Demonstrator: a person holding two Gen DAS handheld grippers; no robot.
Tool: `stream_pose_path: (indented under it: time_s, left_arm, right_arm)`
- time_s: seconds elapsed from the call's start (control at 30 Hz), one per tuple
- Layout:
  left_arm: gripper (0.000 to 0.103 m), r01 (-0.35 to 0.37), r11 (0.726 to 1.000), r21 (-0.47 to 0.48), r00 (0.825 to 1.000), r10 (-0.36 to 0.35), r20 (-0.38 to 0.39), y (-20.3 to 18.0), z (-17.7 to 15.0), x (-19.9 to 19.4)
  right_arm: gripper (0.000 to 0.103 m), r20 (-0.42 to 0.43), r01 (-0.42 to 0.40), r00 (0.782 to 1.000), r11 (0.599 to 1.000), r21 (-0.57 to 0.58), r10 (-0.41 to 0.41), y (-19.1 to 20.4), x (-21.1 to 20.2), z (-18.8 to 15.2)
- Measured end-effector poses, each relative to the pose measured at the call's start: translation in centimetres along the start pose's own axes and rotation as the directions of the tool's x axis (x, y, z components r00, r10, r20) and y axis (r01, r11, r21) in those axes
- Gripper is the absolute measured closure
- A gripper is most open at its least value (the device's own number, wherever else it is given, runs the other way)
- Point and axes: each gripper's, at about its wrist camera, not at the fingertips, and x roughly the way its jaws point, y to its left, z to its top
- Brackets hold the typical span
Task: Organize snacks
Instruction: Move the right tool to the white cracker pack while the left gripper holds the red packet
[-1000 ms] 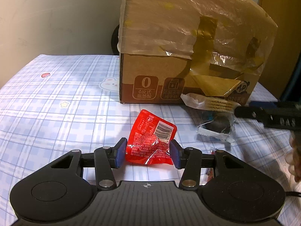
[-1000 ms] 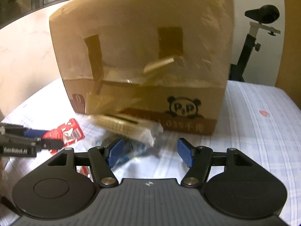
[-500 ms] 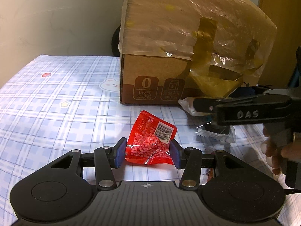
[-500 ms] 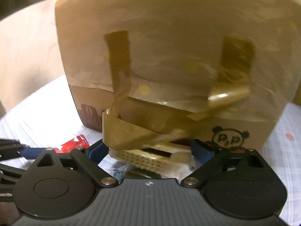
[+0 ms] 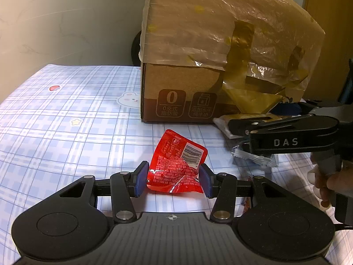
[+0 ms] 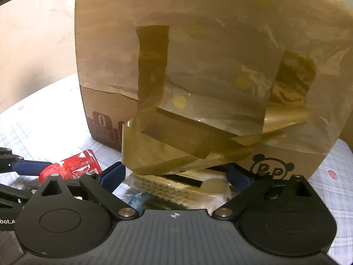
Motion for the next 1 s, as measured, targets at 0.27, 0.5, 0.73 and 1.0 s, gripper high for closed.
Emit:
stream_pose_path:
  time_s: [0.27, 0.5, 0.73, 1.0]
  left_arm:
    - [0.051, -0.001, 1.000, 0.002, 1.000, 0.001, 0.000, 0.0, 0.1, 0.0]
    - [0.051, -0.003, 1.000, 0.004, 1.000, 0.003, -0.001, 0.0, 0.1, 0.0]
    - [0.051, -0.002, 1.000, 0.004, 1.000, 0.002, -0.001, 0.1, 0.1, 0.0]
    - [0.051, -0.002, 1.000, 0.005, 1.000, 0.002, -0.001, 0.1, 0.1, 0.0]
  right_arm:
    - [0.008, -0.016, 0.064, 0.998, 0.990, 0.128, -0.062, -2.5, -1.7, -1.1]
    - [0.012, -0.058, 0.116, 0.993, 0.952, 0.284, -0.104, -5.4, -2.8, -2.5]
    - [0.012, -0.086, 0.133, 0.990, 0.938, 0.319, -0.111, -6.4, -3.2, -2.7]
    - [0.012, -0.116, 0.058, 0.993, 0.959, 0.278, -0.026, -7.1, -4.5, -2.1]
